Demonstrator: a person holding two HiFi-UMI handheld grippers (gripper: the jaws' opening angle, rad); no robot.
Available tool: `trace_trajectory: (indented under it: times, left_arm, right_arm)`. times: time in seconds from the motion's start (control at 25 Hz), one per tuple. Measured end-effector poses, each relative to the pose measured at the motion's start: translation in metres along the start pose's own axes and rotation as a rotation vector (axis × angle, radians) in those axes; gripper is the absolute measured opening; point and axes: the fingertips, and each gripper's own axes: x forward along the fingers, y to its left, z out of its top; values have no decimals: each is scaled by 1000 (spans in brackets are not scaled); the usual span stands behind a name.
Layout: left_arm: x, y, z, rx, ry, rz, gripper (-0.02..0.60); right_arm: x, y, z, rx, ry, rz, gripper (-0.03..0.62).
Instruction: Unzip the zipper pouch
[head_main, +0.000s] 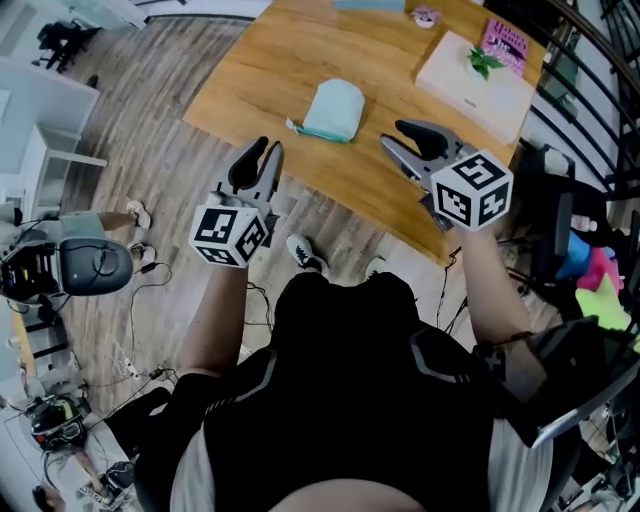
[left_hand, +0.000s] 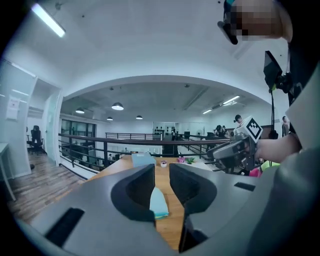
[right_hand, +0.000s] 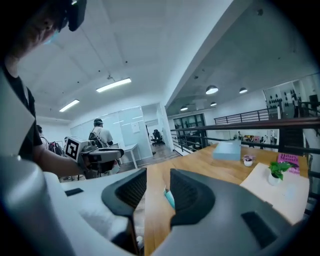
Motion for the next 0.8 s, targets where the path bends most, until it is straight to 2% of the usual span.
trace_trajectory:
  times: [0.16,0.28,0.52,0.68,0.8]
  left_arm:
    - [-25,0,32,-10,-30,51,72]
    - [-41,1,52,-19,-52,52,43]
    - [-71,14,81,-29,-69,27,29]
    - [-87,34,95,-32,-76,44,29]
    - [-86,43,113,11,-91,49,29]
  right_arm:
    - [-19,18,33,-38,-68,-12,140]
    - [-27,35,50,-42,-106,-28,117]
    - [-34,64,76,-18,-169,-103,9]
    - [-27,77,85,-4,-179,-123,9]
    - [-22,79,96,-39,-172,-155,8]
